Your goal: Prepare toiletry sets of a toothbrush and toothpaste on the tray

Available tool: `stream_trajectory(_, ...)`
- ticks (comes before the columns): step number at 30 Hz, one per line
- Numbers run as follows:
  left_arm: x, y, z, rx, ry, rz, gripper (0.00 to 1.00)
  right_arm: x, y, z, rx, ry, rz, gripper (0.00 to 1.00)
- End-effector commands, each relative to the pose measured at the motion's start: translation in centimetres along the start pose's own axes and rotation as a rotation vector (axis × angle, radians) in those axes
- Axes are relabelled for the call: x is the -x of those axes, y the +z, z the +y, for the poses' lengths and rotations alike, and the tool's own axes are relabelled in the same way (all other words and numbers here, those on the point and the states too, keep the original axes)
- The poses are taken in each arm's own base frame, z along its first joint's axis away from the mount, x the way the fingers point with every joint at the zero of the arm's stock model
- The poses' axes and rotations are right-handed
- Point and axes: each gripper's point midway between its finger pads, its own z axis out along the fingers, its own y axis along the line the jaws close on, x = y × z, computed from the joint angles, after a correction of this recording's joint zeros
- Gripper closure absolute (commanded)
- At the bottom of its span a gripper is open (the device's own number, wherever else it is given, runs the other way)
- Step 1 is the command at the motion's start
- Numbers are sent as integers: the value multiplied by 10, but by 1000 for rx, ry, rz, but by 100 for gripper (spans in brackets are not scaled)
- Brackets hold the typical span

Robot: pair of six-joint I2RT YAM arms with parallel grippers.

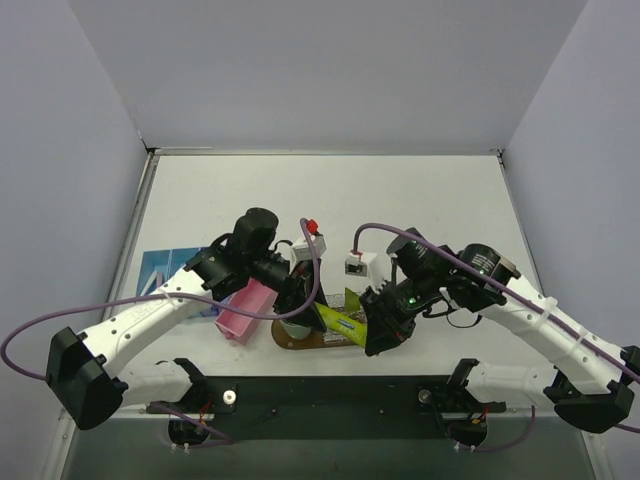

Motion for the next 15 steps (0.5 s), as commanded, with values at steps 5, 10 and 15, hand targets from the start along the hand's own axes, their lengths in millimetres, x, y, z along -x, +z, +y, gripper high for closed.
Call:
stream_trajectory(5, 50, -8, 4, 139, 112, -242, 100, 88, -53, -31, -137, -93, -564, 61)
stream_trajectory(10, 85, -22, 3, 232, 167, -446, 100, 121, -81, -26, -141, -163, -747, 42)
stream_trajectory(15, 106, -45, -9, 294, 194, -630, 100, 139, -109, -28, -127, -206, -885, 38)
